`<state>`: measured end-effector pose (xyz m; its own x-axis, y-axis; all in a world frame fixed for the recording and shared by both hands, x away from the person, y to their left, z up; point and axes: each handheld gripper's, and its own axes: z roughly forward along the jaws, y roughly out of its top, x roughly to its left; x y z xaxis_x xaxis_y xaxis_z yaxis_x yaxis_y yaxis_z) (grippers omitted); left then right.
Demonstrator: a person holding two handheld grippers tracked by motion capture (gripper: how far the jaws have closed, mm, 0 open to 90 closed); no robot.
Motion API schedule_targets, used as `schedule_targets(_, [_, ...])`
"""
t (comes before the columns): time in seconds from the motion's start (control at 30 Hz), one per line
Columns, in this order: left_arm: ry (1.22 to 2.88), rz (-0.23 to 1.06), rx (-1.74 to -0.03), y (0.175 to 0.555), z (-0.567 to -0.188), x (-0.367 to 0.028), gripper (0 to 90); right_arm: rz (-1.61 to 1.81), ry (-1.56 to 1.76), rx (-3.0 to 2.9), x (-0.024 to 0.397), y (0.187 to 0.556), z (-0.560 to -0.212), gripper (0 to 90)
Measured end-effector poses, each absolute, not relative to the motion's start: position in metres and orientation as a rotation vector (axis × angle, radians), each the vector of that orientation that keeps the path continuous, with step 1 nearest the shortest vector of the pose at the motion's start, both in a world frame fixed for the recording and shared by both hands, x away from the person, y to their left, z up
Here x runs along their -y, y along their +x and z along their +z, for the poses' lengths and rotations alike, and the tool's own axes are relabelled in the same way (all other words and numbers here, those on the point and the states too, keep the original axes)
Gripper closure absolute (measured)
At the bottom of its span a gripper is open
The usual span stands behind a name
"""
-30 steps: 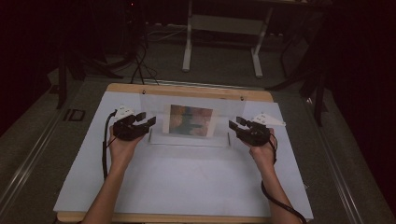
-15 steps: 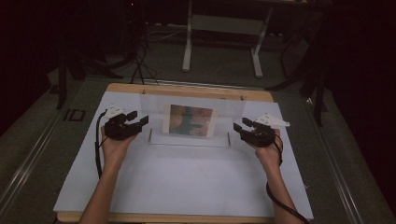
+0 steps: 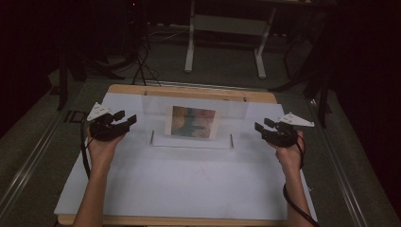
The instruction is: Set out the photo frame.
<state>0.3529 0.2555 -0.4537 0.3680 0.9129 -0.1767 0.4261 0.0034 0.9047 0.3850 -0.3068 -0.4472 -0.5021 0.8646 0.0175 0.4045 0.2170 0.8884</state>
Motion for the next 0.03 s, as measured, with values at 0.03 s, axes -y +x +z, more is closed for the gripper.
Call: schedule_targets(0.03, [1.604,0.593,-1.258,0.3544,-0.4562,-0.2590,42.9,1.236,1.169,-2.006,0.3068,0.3850,-0.4472,47.9])
